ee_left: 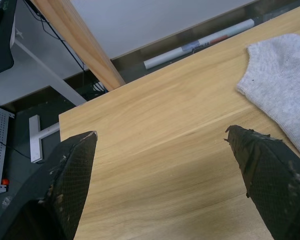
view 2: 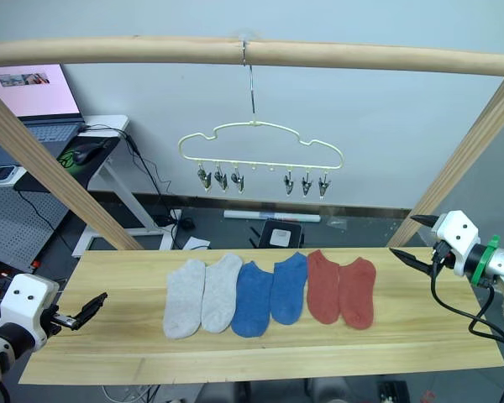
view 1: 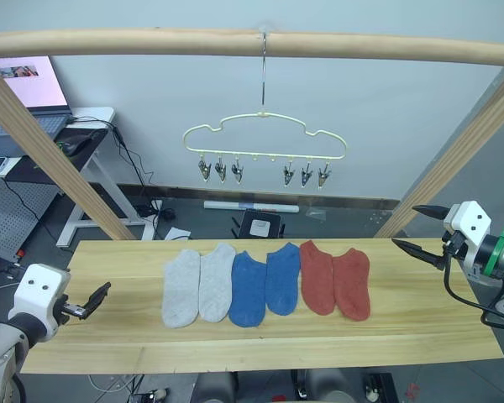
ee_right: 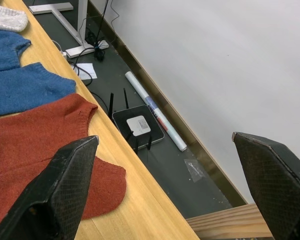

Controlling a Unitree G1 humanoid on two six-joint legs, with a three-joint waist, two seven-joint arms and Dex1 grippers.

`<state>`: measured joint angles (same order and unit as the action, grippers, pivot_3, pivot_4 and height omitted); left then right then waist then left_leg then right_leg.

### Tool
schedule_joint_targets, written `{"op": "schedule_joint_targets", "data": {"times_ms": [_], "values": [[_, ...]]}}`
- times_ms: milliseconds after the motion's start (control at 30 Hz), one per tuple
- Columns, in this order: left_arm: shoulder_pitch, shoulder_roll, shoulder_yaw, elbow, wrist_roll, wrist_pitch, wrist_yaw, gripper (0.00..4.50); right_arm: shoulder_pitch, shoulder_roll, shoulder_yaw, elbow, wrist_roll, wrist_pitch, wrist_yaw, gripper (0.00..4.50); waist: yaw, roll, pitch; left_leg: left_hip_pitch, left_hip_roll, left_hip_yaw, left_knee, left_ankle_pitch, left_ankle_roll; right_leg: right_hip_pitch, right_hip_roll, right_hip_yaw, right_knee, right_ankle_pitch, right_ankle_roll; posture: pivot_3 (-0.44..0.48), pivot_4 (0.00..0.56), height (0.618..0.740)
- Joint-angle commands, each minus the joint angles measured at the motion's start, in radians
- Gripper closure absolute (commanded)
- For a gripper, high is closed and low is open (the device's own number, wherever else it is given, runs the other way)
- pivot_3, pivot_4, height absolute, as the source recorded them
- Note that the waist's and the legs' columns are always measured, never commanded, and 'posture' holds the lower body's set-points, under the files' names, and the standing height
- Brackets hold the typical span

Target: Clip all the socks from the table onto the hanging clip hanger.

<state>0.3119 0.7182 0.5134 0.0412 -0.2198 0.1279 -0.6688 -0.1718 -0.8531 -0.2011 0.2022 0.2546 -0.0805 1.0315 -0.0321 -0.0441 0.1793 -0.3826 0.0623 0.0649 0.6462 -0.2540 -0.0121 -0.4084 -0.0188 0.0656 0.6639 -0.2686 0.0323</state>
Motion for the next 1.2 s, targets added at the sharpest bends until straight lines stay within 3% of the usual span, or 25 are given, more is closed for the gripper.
{"op": "schedule_joint_targets", "data": {"times_ms": [33, 833, 967, 1200], "values": [[-0.003, 0.001, 0.005, -0.016, -0.011, -0.01, -0.006, 0.06, 0.0, -0.003, -0.011, -0.031, 0.008, -0.004, -0.002, 0.0, 0.0, 0.0, -0.002, 0.0, 0.0, 0.0, 0.0, 0.0, 0.0, 0.0, 0.0, 0.0, 0.0, 0.0, 0.0, 0.008, 0.128, 0.74], [-0.004, 0.0, 0.019, -0.074, -0.139, -0.017, -0.13, 0.06, -0.015, 0.012, 0.013, -0.033, 0.003, -0.017, -0.011, 0.0, 0.0, 0.001, -0.021, 0.001, -0.001, 0.0, 0.001, 0.0, 0.0, 0.001, 0.001, 0.0, 0.001, 0.0, 0.0, -0.003, 0.111, 0.74], [-0.04, -0.014, 0.006, -0.074, -0.106, -0.036, -0.081, 0.06, 0.002, 0.014, 0.013, -0.063, 0.008, -0.013, -0.012, 0.0, 0.0, 0.001, -0.025, 0.002, -0.001, 0.0, 0.001, 0.0, 0.0, 0.002, 0.001, 0.0, 0.001, 0.0, 0.0, -0.015, 0.118, 0.74], [-0.116, -0.098, -0.056, -0.157, -0.115, 0.014, 0.019, 0.06, 0.042, 0.032, 0.017, -0.258, 0.068, 0.103, -0.023, 0.0, 0.0, 0.001, -0.026, 0.002, -0.001, 0.0, 0.001, 0.0, 0.0, 0.002, 0.001, 0.001, 0.001, 0.0, 0.0, -0.048, 0.134, 0.74]]}}
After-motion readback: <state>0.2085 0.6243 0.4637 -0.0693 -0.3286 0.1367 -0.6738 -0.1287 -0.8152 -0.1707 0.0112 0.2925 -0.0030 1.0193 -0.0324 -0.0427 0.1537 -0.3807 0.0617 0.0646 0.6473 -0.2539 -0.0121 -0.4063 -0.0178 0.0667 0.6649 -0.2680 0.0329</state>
